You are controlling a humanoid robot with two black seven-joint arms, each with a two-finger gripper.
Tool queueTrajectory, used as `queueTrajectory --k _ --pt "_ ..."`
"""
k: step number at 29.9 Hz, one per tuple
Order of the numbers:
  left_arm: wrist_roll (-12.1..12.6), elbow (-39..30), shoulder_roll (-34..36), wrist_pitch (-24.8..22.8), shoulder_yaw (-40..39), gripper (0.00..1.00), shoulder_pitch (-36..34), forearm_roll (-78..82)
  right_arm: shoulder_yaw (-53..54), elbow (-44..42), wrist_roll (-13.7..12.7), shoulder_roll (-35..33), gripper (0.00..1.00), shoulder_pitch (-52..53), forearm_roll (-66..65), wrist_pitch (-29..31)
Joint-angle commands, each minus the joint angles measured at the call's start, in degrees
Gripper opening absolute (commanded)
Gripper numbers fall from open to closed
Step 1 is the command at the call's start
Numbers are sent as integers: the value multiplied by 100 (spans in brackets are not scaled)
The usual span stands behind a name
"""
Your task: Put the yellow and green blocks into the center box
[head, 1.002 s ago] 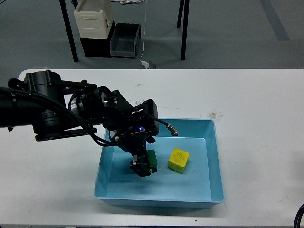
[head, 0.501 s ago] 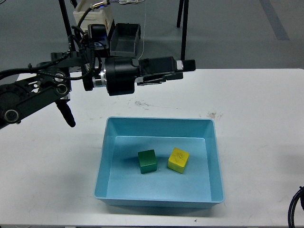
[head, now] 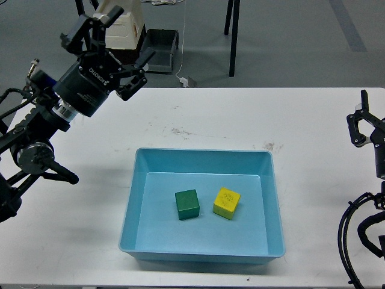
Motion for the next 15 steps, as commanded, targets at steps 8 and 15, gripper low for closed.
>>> queueTrajectory --k 8,15 --pt "708 -1109 -142 108 -1551 100 2118 -2021 184 50 -1165 2 100 -446 1317 39" --pt "735 -1355 -467 99 -1885 100 2830 -2574 211 85 -1465 2 100 -921 1703 21"
